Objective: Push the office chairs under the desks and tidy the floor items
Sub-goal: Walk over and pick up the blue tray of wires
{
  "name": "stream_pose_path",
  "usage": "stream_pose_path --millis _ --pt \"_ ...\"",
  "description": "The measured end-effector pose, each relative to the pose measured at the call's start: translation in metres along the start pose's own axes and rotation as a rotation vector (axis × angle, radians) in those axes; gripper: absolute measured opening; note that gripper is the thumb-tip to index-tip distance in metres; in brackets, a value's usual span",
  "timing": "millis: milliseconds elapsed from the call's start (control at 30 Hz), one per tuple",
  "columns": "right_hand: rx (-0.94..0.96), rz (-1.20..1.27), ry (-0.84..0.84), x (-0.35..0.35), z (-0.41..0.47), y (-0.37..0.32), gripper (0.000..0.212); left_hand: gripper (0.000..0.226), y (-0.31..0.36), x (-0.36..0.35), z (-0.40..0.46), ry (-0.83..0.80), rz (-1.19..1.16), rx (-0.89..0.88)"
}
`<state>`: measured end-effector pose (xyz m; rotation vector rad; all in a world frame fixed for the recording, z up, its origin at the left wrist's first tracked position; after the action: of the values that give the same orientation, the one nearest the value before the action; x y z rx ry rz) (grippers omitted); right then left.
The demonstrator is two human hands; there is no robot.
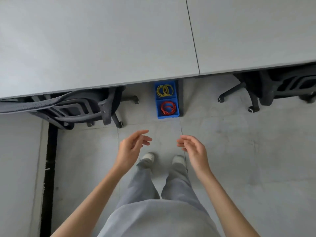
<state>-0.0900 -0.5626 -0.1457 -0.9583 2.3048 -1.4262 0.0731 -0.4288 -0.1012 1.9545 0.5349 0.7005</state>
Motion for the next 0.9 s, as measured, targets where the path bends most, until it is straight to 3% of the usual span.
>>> stream_pose_path --millis 167,400,733,900 --pt "-0.044 0.055 0.180 -0.013 0.021 0.033 0.032 0.030 -0.036 -0.007 0.041 -0.147 0.059 0.002" --pt "-0.133 0.110 0.375 -0.047 0.094 0.132 0.026 0.028 -0.128 -0.014 0.134 -0.295 0.178 -0.051" --pt "-0.268 0.297 0.368 -0.110 0.266 0.350 0.017 0.027 -0.347 -0.093 0.303 -0.317 0.271 -0.099" --pt "-0.308 0.378 0.344 -0.118 0.353 0.441 0.023 0.028 -0.449 -0.134 0.394 -0.239 0.392 -0.192"
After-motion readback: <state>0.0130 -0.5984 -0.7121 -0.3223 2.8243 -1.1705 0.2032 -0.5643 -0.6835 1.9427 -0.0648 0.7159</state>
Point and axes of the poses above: each hand's wrist, its own z-axis towards the middle knuckle, its own x-axis out of the back of the hand, y = z × x, the point moved 5 cm from there along z, towards the middle knuckle, and after that the axes turned 5 degrees about -z, right-handed, at the moved point
